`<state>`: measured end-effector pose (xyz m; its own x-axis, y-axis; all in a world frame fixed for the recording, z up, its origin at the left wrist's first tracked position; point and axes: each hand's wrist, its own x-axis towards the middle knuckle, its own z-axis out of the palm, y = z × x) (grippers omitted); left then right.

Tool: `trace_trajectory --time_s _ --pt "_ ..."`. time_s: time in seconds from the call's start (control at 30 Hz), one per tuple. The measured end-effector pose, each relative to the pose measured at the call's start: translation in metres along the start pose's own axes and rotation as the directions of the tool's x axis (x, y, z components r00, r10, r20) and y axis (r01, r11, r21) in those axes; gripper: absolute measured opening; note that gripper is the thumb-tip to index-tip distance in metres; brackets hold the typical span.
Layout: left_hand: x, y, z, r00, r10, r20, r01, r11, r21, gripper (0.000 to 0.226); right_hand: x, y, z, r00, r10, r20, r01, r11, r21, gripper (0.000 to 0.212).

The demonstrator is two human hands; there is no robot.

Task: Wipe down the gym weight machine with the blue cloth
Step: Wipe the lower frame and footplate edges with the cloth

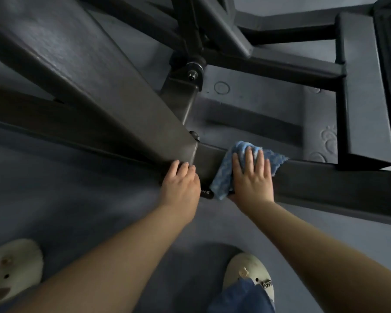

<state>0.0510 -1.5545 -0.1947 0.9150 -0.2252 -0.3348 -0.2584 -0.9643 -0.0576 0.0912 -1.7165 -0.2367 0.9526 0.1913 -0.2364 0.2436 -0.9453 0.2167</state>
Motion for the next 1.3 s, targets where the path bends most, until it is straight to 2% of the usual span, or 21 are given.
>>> trace_trajectory --time_s 0.07,0.13,0.27,0.53,0.67,0.73,0.87,1.0,1.17,1.3 --pt "-0.001 -0.009 -0.001 0.999 0.022 0.032 -0.024 0.998 0.055 0.049 0.015 -0.012 -0.003 0.996 -0.066 0.065 0.066 0.998 0.008 0.11" --pt "-0.003 -0.013 0.001 0.996 0.049 0.074 -0.056 0.994 0.089 0.049 0.022 -0.023 -0.008 0.993 -0.101 0.063 0.1 0.995 0.023 0.111" --pt "-0.002 -0.011 0.003 0.994 0.033 0.106 -0.043 0.994 0.098 0.048 0.027 -0.05 -0.014 0.994 -0.078 0.071 0.072 0.994 0.086 0.115" --pt "-0.002 -0.011 0.001 0.993 0.04 0.114 -0.059 0.984 0.168 0.05 0.029 -0.057 -0.008 0.983 -0.18 0.042 0.178 0.983 0.048 0.088" --pt "-0.001 0.002 -0.006 0.997 -0.023 0.073 0.018 0.998 0.066 0.045 0.018 -0.032 -0.004 0.974 -0.224 0.027 0.223 0.974 0.032 0.073" --pt "-0.002 0.01 -0.006 0.998 -0.032 0.061 0.033 0.999 -0.01 0.044 0.005 -0.013 -0.003 0.979 -0.206 -0.001 0.206 0.978 -0.044 0.077" --pt "-0.003 0.019 0.0 0.996 0.04 0.083 -0.033 0.996 -0.083 0.057 -0.025 0.038 0.007 0.971 -0.173 -0.167 0.15 0.979 -0.139 0.07" --pt "-0.003 0.024 0.003 0.994 0.057 0.092 -0.049 0.995 -0.085 0.063 -0.057 0.096 0.013 0.958 -0.078 -0.277 0.04 0.99 -0.138 0.077" --pt "0.004 0.026 0.004 0.995 0.053 0.086 -0.044 0.994 -0.096 0.064 -0.052 0.095 0.013 0.963 -0.038 -0.265 0.001 0.991 -0.137 0.069" --pt "0.008 0.026 0.004 0.998 0.024 0.058 -0.014 0.987 -0.157 0.055 -0.03 0.063 0.01 0.99 -0.068 -0.124 0.05 0.989 -0.14 0.078"
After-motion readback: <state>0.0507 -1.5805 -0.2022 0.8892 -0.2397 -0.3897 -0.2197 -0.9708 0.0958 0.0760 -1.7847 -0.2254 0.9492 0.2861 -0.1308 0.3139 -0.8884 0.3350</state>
